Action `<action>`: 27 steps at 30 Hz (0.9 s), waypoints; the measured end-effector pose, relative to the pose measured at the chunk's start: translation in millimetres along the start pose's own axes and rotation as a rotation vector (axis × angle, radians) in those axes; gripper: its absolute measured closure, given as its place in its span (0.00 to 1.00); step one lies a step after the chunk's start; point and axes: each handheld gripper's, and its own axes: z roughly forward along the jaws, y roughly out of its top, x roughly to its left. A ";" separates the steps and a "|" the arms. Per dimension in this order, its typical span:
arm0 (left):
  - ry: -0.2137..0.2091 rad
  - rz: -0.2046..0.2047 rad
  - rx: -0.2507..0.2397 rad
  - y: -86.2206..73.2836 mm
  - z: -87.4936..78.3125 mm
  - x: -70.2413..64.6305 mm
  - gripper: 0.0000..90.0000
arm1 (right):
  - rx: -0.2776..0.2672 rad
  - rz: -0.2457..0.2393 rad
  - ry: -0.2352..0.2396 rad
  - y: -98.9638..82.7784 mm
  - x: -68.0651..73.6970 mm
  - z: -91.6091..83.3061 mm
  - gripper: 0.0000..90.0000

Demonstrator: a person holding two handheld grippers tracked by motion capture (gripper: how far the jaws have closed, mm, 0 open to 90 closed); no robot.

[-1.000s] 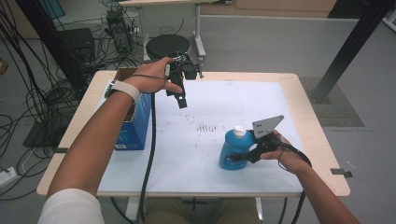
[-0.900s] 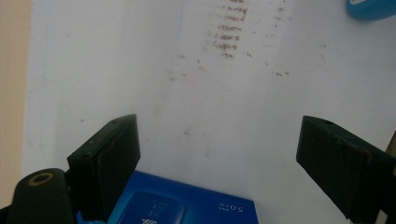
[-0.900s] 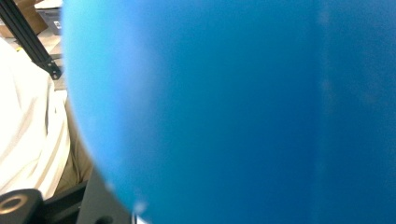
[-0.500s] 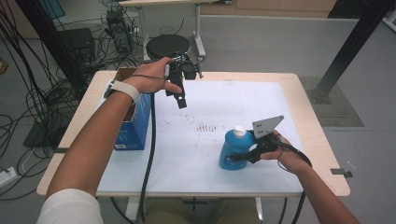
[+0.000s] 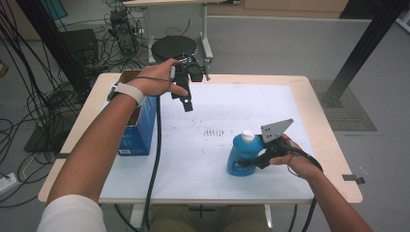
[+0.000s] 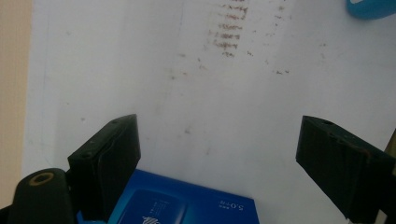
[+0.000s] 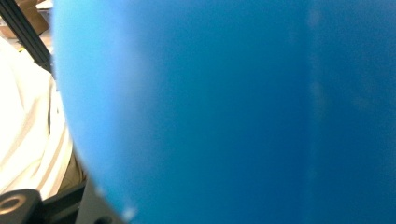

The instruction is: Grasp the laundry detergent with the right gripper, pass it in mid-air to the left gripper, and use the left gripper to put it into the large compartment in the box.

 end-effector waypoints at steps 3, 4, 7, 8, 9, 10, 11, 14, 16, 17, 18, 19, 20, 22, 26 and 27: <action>0.000 -0.001 -0.003 -0.3 0.0 -0.3 0.16 | 0.000 0.002 -0.001 0.0 0.4 0.1 0.48; 0.000 0.001 0.001 -0.2 -0.3 -0.4 0.16 | -0.003 0.002 -0.003 -0.3 0.5 0.1 0.48; 0.001 0.002 -0.001 -0.2 -0.4 -0.9 0.16 | -0.007 0.008 -0.005 -1.0 0.8 0.1 0.48; 0.000 0.001 -0.001 0.0 -0.5 -1.2 0.16 | -0.007 0.007 -0.006 -1.0 1.0 0.2 0.48; 0.001 0.003 -0.001 0.2 -0.7 -1.2 0.16 | -0.007 0.007 -0.005 -1.0 1.0 0.2 0.48; -0.001 0.003 0.001 0.3 -0.8 -1.3 0.16 | -0.006 0.007 -0.005 -0.9 0.9 0.1 0.48; -0.001 0.003 0.000 0.4 -0.8 -1.4 0.16 | -0.006 0.008 -0.005 -0.9 0.8 0.2 0.48; 0.000 0.002 -0.001 0.8 -0.9 -1.7 0.16 | -0.006 0.016 -0.003 -0.7 0.3 0.3 0.48; -0.001 0.002 -0.001 1.1 -0.8 -1.9 0.16 | -0.006 0.012 -0.002 -0.7 0.1 0.4 0.48; -0.001 0.002 0.000 1.3 -0.8 -1.8 0.16 | -0.008 0.013 -0.003 -1.1 0.0 0.3 0.48; -0.001 0.002 0.000 1.3 -0.8 -1.6 0.16 | -0.011 0.016 -0.003 -1.4 0.1 0.3 0.48; -0.002 0.001 0.000 1.3 -0.7 -1.5 0.16 | -0.011 0.014 -0.003 -1.3 0.2 0.3 0.48; -0.002 0.001 0.001 1.3 -0.5 -1.4 0.16 | -0.009 0.012 -0.003 -1.2 0.3 0.3 0.48; -0.002 0.001 -0.001 1.3 -0.5 -1.5 0.16 | -0.006 0.011 -0.003 -0.7 0.3 0.4 0.48; 0.000 -0.001 -0.004 0.9 -0.1 -1.0 0.16 | 0.001 0.008 -0.001 0.4 -0.2 0.7 0.47; -0.001 -0.001 -0.007 0.6 -0.1 -1.0 0.16 | 0.001 0.009 -0.001 0.6 -0.3 0.8 0.48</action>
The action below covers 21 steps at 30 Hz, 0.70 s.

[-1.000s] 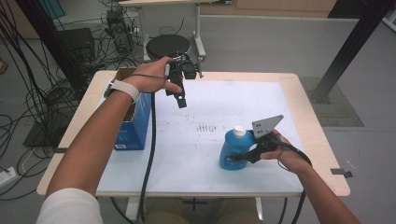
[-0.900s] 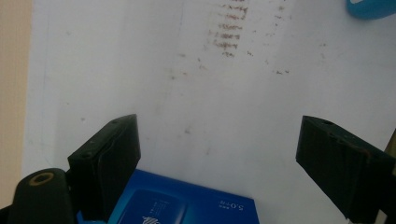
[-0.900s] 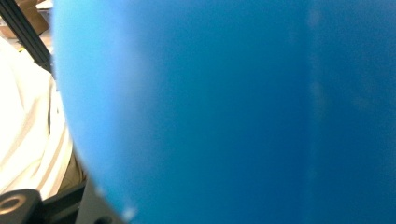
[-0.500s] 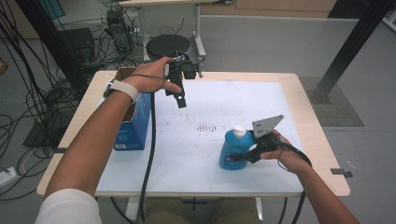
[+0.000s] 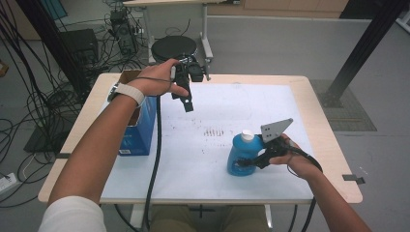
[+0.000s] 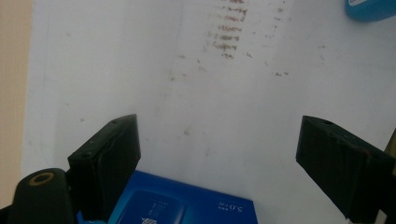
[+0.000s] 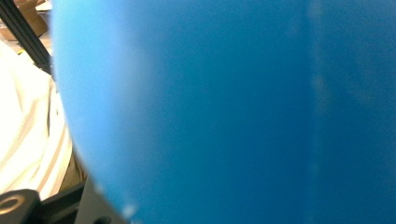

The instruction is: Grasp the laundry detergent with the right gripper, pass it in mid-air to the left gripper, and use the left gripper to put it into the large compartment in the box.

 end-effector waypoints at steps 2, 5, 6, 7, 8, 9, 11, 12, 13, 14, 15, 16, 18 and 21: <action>-0.001 0.000 0.001 -0.3 -0.2 0.1 0.16 | 0.000 0.001 0.001 0.0 -0.2 -0.1 0.47; 0.001 -0.003 0.000 -1.1 0.0 0.5 0.16 | 0.003 -0.002 0.000 0.4 -0.1 0.1 0.47; 0.000 -0.003 -0.001 -1.2 0.0 0.5 0.16 | 0.002 -0.002 0.000 0.3 -0.1 0.1 0.47; 0.001 -0.003 -0.001 -1.3 0.1 0.5 0.16 | 0.002 -0.002 0.000 0.3 0.0 0.0 0.47; 0.001 -0.003 0.000 -1.2 0.2 0.5 0.16 | 0.002 -0.003 0.000 0.3 -0.1 0.1 0.47; 0.001 -0.002 0.000 -1.1 0.2 0.4 0.16 | 0.002 -0.001 0.000 0.4 -0.1 0.1 0.47; 0.000 0.000 0.001 -0.9 0.0 0.2 0.16 | 0.001 -0.001 0.000 0.1 0.1 0.0 0.47; 0.002 -0.001 0.000 -0.8 0.0 -0.1 0.16 | 0.000 0.000 0.000 0.0 0.0 0.0 0.47; 0.002 -0.001 -0.001 -0.7 -0.1 -0.2 0.16 | -0.001 0.000 0.000 -0.1 0.0 0.0 0.47; 0.001 -0.001 0.000 -0.7 -0.2 -0.2 0.16 | -0.001 0.000 0.001 -0.1 -0.2 0.0 0.47; 0.002 -0.002 0.000 -0.6 -0.2 -0.2 0.16 | 0.002 0.000 0.000 0.1 -0.3 -0.1 0.47; 0.002 -0.004 -0.004 -0.6 -0.1 -0.3 0.16 | 0.002 -0.001 0.000 0.2 -0.4 -0.1 0.47; 0.002 -0.002 -0.002 -0.6 -0.3 -0.4 0.16 | 0.000 0.001 0.001 0.1 -0.4 0.0 0.47; 0.001 -0.005 -0.004 -1.1 -0.4 -0.5 0.16 | -0.003 0.002 0.000 -0.3 -0.3 0.0 0.47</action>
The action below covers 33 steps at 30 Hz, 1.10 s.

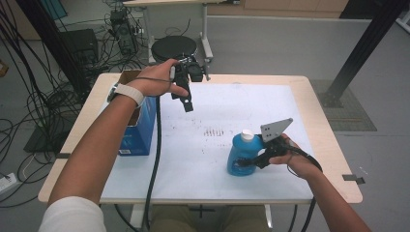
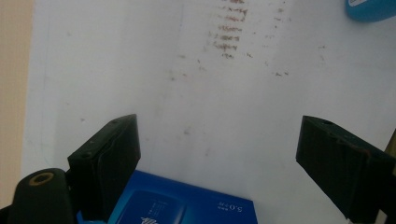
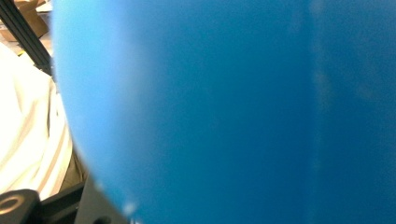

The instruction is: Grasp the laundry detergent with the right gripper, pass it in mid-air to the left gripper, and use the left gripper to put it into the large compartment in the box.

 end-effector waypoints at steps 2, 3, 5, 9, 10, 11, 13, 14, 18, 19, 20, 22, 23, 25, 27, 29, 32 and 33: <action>-0.001 -0.002 0.004 -0.3 -0.2 0.4 0.16 | 0.000 0.000 0.000 0.0 0.0 0.0 0.47; 0.001 -0.004 0.004 -0.4 -0.3 0.4 0.16 | 0.001 0.000 0.000 0.2 -0.1 0.1 0.47; 0.000 -0.002 0.006 -0.6 -0.4 0.4 0.16 | 0.002 -0.002 0.000 0.4 -0.2 0.1 0.47; 0.001 -0.003 0.005 -1.1 -0.2 0.4 0.16 | 0.001 -0.001 0.000 0.2 -0.1 0.2 0.47; 0.001 -0.003 0.005 -1.1 -0.3 0.4 0.16 | 0.000 -0.001 0.001 0.1 -0.1 0.2 0.47; 0.002 -0.003 0.003 -1.2 -0.1 0.4 0.16 | -0.001 0.000 0.001 -0.1 -0.2 0.1 0.47; 0.003 -0.003 0.003 -1.2 -0.1 0.4 0.16 | -0.001 -0.001 0.001 -0.1 -0.2 0.2 0.47; 0.001 -0.002 0.003 -1.2 -0.2 0.5 0.16 | -0.001 -0.001 0.001 -0.1 -0.2 0.2 0.47; 0.003 -0.002 0.003 -1.3 -0.1 0.3 0.16 | -0.003 -0.003 0.001 -0.3 0.0 0.2 0.47; 0.003 -0.003 0.002 -1.2 -0.2 0.1 0.16 | -0.004 -0.004 0.001 -0.4 0.1 0.2 0.47; 0.003 -0.002 0.003 -1.1 -0.3 -0.1 0.16 | -0.003 -0.004 0.002 -0.4 0.2 0.2 0.47; 0.003 0.001 0.000 -0.9 -0.6 -0.6 0.15 | -0.004 -0.004 0.001 -0.6 0.3 0.3 0.47; 0.005 0.002 -0.001 -0.9 -0.6 -0.9 0.15 | -0.005 -0.005 0.002 -0.7 0.4 0.2 0.47; 0.005 0.003 0.001 -0.6 -1.3 -1.6 0.15 | -0.008 -0.002 -0.001 -1.2 0.3 0.1 0.47; 0.005 0.004 -0.003 -0.4 -1.7 -2.3 0.15 | -0.010 -0.001 0.000 -1.5 0.4 0.2 0.47; 0.006 0.007 0.001 -0.1 -2.2 -2.9 0.15 | -0.011 0.001 0.001 -1.5 0.3 0.2 0.47; 0.008 0.008 0.003 0.1 -3.1 -4.1 0.15 | -0.010 0.004 0.002 -1.3 0.2 0.4 0.47; 0.006 0.011 0.005 0.1 -3.7 -4.4 0.15 | -0.010 0.004 0.001 -1.2 0.1 0.4 0.47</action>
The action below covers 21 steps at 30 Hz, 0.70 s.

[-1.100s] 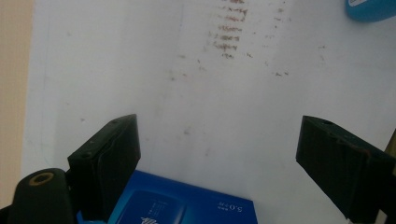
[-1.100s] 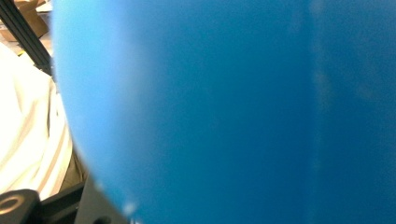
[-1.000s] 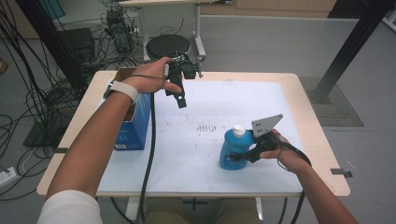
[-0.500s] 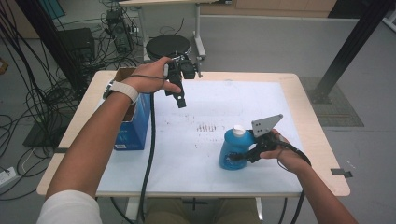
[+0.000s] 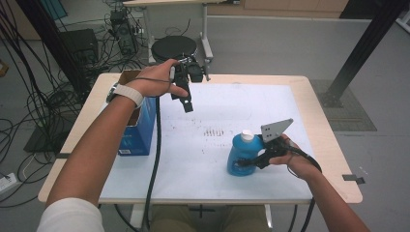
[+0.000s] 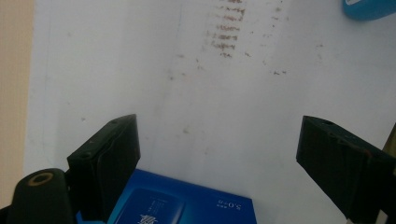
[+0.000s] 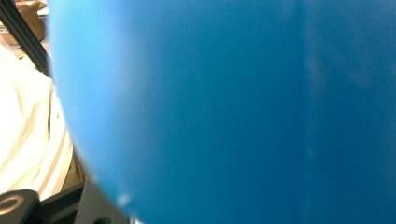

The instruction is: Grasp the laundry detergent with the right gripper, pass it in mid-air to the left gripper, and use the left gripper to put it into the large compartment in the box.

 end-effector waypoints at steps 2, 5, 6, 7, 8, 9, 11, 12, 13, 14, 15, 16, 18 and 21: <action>0.004 0.000 -0.002 -0.2 -0.1 -0.5 0.15 | -0.002 0.000 0.000 -0.2 0.0 0.1 0.47; 0.004 0.001 0.002 -0.5 -0.9 -0.5 0.15 | -0.002 0.000 0.001 -0.5 0.0 -0.2 0.47; 0.002 0.000 0.002 -0.6 -0.9 -0.7 0.15 | -0.002 0.000 0.001 -0.4 -0.1 -0.2 0.47; 0.005 -0.001 0.002 -0.7 -1.1 -0.7 0.15 | -0.006 0.002 0.003 -0.5 -0.2 0.2 0.47; 0.004 -0.002 0.002 -0.8 -1.2 -0.7 0.15 | -0.006 0.002 0.003 -0.4 -0.2 0.3 0.47; 0.005 -0.002 0.000 -1.0 -1.2 -0.8 0.15 | -0.006 0.001 0.004 -0.4 -0.3 0.3 0.47; 0.005 -0.001 0.001 -1.5 -1.1 -0.6 0.15 | -0.006 0.002 0.001 -0.7 -0.4 -0.1 0.47; 0.007 0.000 0.002 -1.6 -1.1 -0.6 0.15 | -0.009 -0.001 0.001 -1.0 -0.4 -0.1 0.47; 0.008 0.000 0.002 -1.8 -1.0 -0.5 0.15 | -0.009 -0.004 0.001 -1.1 -0.4 -0.2 0.47; 0.008 0.000 0.002 -1.9 -1.1 -0.3 0.15 | -0.009 -0.002 0.002 -1.2 -0.3 -0.2 0.47; 0.008 -0.001 0.003 -1.9 -1.3 -0.3 0.15 | -0.010 -0.001 0.001 -1.2 -0.4 -0.3 0.47; 0.008 -0.001 0.003 -1.9 -1.3 -0.3 0.15 | -0.009 0.000 0.002 -1.2 -0.3 -0.2 0.47; 0.009 0.001 0.005 -1.9 -1.6 -0.3 0.15 | -0.006 -0.001 0.001 -0.8 -0.3 -0.3 0.47; 0.013 0.004 0.005 -2.4 -1.9 -0.5 0.15 | -0.007 -0.001 0.001 -0.7 -0.5 -0.2 0.47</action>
